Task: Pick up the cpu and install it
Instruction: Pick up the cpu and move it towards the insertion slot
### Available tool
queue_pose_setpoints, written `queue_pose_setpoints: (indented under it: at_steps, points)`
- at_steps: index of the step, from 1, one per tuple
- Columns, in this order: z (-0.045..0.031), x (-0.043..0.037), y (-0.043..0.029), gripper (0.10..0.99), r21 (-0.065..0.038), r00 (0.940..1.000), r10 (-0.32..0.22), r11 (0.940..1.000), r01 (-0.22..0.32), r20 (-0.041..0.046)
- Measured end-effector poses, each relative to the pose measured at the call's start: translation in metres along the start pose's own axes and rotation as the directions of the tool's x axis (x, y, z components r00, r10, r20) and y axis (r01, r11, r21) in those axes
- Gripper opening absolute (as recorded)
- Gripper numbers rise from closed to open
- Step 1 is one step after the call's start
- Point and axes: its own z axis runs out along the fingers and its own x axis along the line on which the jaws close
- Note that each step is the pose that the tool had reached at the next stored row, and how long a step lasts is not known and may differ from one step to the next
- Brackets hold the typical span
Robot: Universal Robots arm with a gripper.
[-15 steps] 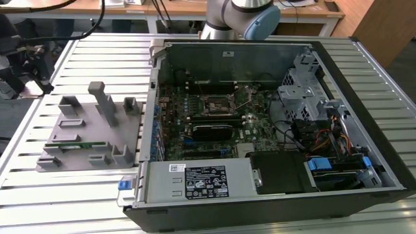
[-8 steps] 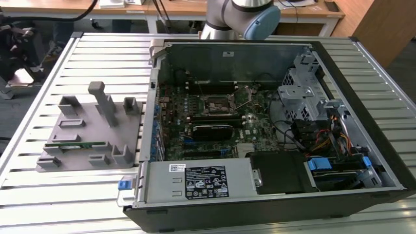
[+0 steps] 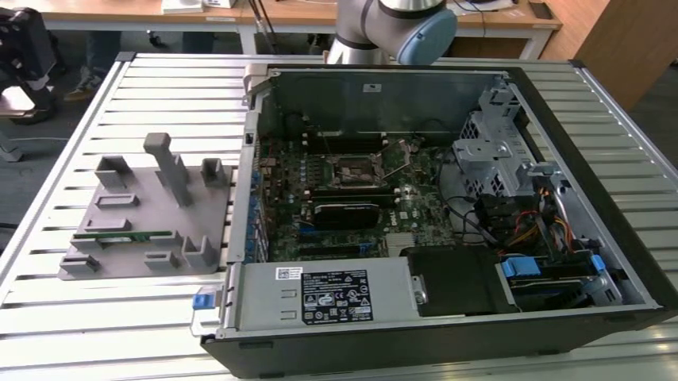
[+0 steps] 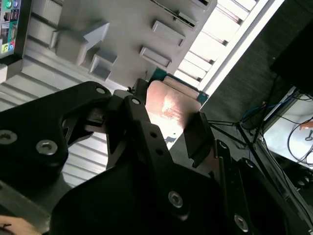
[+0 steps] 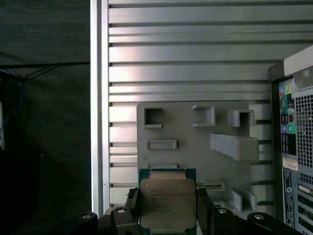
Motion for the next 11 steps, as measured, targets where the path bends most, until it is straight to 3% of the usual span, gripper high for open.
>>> queue_pose_setpoints:
  at_steps: [7,11]
  points:
    - [-0.0011,0.0000,0.0001,0.545,0.000,1.0000,0.000,1.0000,0.000,0.0001]
    - [-0.0009,-0.0126,0.0005,0.545,0.000,1.0000,0.000,1.0000,0.000,-0.0002]
